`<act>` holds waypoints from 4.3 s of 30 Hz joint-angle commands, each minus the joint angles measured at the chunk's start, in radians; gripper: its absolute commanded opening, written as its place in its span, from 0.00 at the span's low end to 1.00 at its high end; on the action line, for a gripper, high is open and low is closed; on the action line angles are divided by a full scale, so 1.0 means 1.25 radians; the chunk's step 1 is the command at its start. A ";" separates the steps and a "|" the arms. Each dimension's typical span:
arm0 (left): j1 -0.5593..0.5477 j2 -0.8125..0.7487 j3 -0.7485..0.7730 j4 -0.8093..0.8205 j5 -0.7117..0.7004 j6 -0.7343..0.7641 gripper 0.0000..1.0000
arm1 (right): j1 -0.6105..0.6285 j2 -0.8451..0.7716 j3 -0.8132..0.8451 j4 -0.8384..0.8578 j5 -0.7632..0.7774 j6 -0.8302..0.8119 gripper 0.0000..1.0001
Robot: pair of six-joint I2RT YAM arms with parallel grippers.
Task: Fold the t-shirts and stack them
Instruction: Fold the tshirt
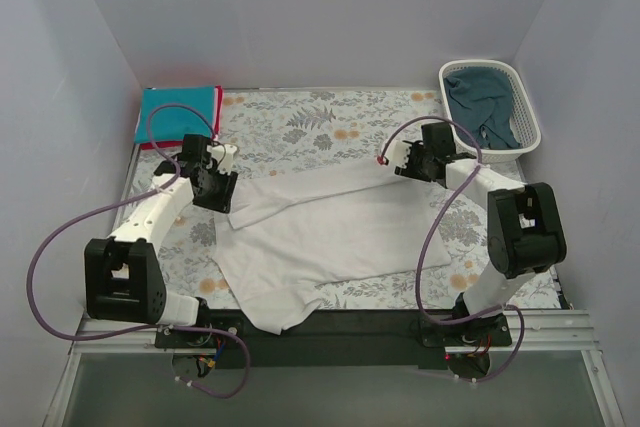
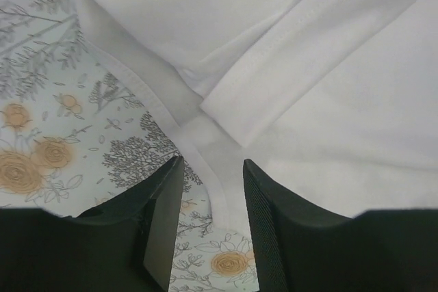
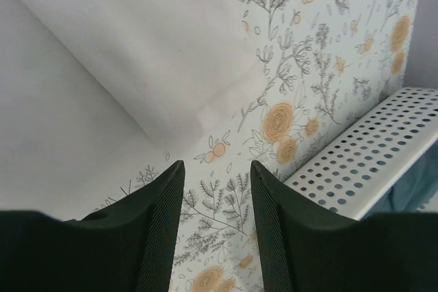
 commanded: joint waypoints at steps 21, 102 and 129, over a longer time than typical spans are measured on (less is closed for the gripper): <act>0.182 0.284 0.278 0.114 0.079 -0.085 0.28 | -0.028 0.273 0.433 -0.289 -0.091 0.341 0.25; 0.191 0.197 0.083 -0.010 0.317 -0.184 0.38 | 0.279 0.516 0.861 -0.301 -0.577 0.950 0.41; 0.169 0.274 0.111 0.010 0.328 -0.190 0.29 | 0.390 0.610 0.893 -0.252 -0.543 0.975 0.51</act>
